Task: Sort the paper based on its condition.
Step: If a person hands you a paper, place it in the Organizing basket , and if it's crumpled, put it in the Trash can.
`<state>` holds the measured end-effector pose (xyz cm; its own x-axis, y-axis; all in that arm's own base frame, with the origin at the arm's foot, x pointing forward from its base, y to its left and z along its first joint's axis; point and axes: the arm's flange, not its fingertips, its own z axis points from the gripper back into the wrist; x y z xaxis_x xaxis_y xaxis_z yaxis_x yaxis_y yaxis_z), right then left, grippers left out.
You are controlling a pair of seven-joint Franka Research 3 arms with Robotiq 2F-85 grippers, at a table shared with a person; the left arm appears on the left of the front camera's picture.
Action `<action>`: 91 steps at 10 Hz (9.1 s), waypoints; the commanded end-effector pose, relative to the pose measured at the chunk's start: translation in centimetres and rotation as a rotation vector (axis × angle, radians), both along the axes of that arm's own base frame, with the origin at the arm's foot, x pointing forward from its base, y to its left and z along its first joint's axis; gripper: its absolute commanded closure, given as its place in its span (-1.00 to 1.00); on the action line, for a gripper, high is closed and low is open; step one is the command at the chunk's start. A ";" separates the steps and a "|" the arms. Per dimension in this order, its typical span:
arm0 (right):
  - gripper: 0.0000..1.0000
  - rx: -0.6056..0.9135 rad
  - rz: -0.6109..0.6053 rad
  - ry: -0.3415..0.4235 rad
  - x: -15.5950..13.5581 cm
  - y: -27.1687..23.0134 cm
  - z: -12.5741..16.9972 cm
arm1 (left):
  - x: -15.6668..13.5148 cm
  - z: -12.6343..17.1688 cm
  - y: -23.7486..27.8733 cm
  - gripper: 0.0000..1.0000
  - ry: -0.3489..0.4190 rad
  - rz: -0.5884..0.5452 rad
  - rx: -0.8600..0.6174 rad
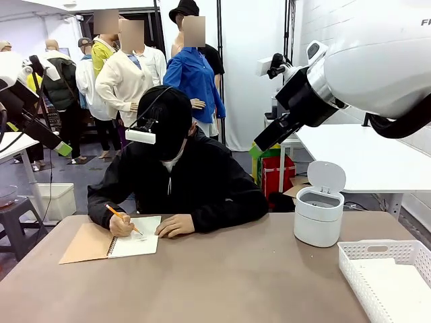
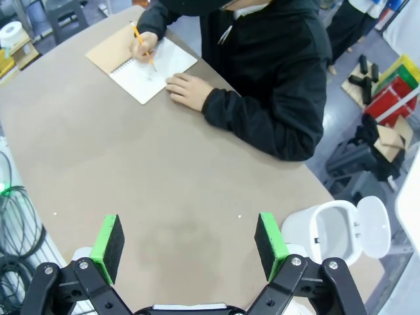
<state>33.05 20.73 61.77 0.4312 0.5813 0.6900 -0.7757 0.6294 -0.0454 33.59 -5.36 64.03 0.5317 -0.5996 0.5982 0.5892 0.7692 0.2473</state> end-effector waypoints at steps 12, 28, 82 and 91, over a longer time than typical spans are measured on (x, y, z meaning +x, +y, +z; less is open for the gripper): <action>-1.00 0.008 0.088 0.084 -5.8 0.4 2.9 | -3.3 1.2 -0.7 -1.00 -0.001 -0.123 -0.034; -1.00 0.003 0.098 0.061 -5.6 0.4 2.5 | -3.0 1.6 -0.6 -1.00 -0.012 -0.132 -0.057; -1.00 0.050 -0.022 0.015 -4.7 2.7 3.4 | -3.0 1.6 -0.6 -1.00 -0.012 -0.132 -0.057; -1.00 0.050 -0.022 0.015 -4.7 2.7 3.4 | -3.0 1.6 -0.6 -1.00 -0.012 -0.132 -0.057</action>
